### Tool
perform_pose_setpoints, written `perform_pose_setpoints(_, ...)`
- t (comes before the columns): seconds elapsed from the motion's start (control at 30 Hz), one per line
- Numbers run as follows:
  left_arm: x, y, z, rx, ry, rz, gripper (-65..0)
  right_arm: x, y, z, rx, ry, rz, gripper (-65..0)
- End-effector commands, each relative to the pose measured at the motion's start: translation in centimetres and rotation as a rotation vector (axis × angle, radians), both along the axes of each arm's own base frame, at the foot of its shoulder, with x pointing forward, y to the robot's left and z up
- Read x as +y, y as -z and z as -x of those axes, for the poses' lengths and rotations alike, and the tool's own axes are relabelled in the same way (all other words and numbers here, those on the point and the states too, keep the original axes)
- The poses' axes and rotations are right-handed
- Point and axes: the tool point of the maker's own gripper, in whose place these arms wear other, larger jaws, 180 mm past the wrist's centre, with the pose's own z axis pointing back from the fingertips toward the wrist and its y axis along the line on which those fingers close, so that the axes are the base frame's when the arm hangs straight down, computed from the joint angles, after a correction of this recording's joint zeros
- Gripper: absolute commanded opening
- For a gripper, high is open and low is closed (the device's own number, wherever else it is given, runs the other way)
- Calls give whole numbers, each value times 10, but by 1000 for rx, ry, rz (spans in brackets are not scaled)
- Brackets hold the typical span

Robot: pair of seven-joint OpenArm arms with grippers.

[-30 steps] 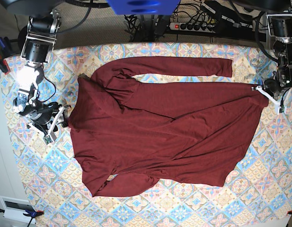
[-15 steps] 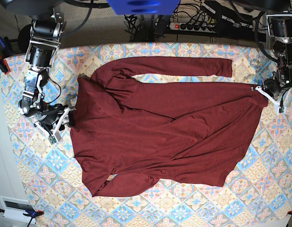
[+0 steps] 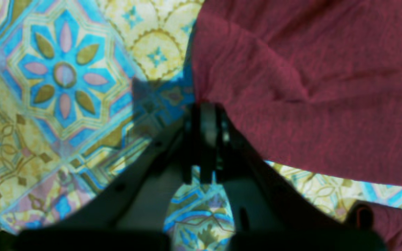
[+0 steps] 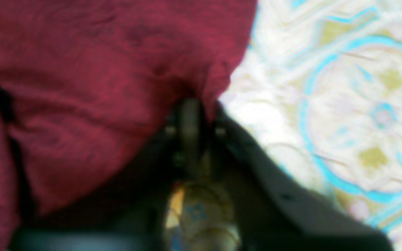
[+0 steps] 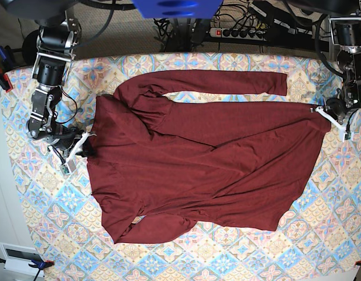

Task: Layout the t-shirt on the table in an organized manner, then fold the t-shirt properly
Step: 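Grasp the collar edge with the right gripper and pull it outward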

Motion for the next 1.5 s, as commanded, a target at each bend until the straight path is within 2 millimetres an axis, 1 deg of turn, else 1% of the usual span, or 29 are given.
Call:
perform_pose_setpoints(0.0,11,-15,-9,-37,-1,-32,-650,-9,-8,-6,-19,1,25,-649)
perform_pose_setpoints(0.03,11,-15,-9,-37,-1,-32,-650,-9,-10,-8,-31,6,20,-631)
perform_pose_setpoints(0.07,11,-15,-9,-37,-1,-32,-650,-10,-15,-12,-50,9,18,-633)
perform_pose_setpoints(0.1,11,-15,-9,-37,-1,-32,-650,-9,-26,-24,-84,7,16,-645)
perform_pose_setpoints(0.17,9,-15,-9,-37,-1,-28,-650,-11,-59,-54,-168,10,17,-650)
perform_pose_setpoints(0.2,7,-13,-9,-37,-2,-20,-650,-17,-74,-65,-198,14,31,-650)
perform_pose_setpoints(0.23,4,-10,-9,-37,-3,-13,-650,-27,-81,-70,-206,24,44,-650)
perform_pose_setpoints(0.27,3,-10,-9,-37,-4,-11,-650,-36,-83,-72,-203,36,48,-650)
perform_pose_setpoints(0.37,2,-9,-9,-37,-4,-7,-650,-43,-84,-81,-213,69,10,-650)
perform_pose_setpoints(0.4,-1,-7,-8,-37,-5,1,-650,-51,-86,-83,-218,84,7,-650)
perform_pose_setpoints(0.43,-3,-5,-8,-37,-6,7,-650,-63,-91,-85,-227,105,8,-650)
perform_pose_setpoints(0.5,-4,-5,-8,-37,-7,10,-650,-74,-99,-93,-242,126,-1,-650)
perform_pose_setpoints(0.57,-4,-4,-7,-35,-7,10,-650,-68,-108,-107,-266,110,-8,-650)
perform_pose_setpoints(0.7,-5,-3,-7,-34,-7,13,-650,-49,-132,-133,-355,50,-14,-649)
perform_pose_setpoints(0.73,-5,-3,-7,-34,-7,13,-650,-44,-136,-137,-373,31,-11,-649)
perform_pose_setpoints(0.8,-7,-3,-7,-37,-9,23,-650,-41,-137,-142,-394,30,0,-643)
perform_pose_setpoints(0.83,-9,-3,-8,-42,-11,39,-650,-43,-134,-143,-394,45,13,-628)
perform_pose_setpoints(0.93,-14,-4,-10,-56,-17,78,-650,-54,-127,-146,-382,105,82,-536)
perform_pose_setpoints(1.0,-16,-4,-10,-58,-19,90,-650,-53,-121,-146,-367,100,117,-471)
perform_pose_setpoints(1.1,-16,-4,-10,-58,-19,90,-650,-49,-114,-143,-330,71,146,-420)
perform_pose_setpoints(1.13,-16,-4,-10,-58,-19,90,-650,-47,-115,-142,-319,62,156,-415)
perform_pose_setpoints(1.17,-16,-4,-10,-58,-19,90,-650,-43,-124,-146,-335,44,169,-414)
perform_pose_setpoints(1.2,-16,-4,-10,-58,-19,90,-650,-45,-133,-145,-348,31,194,-416)
perform_pose_setpoints(1.23,-16,-4,-10,-58,-19,90,-650,-56,-132,-136,-335,24,233,-418)
perform_pose_setpoints(1.27,-16,-4,-10,-58,-19,90,-650,-60,-133,-129,-333,9,264,-419)
perform_pose_setpoints(1.3,-16,-4,-10,-58,-19,90,-650,-59,-131,-121,-327,-12,287,-421)
perform_pose_setpoints(1.37,-16,-4,-10,-58,-19,90,-650,-54,-116,-100,-300,-33,296,-426)
perform_pose_setpoints(1.4,-16,-4,-10,-58,-19,90,-650,-55,-114,-91,-301,-19,282,-427)
perform_pose_setpoints(1.47,-16,-4,-10,-58,-19,90,-650,-65,-101,-67,-262,16,264,-428)
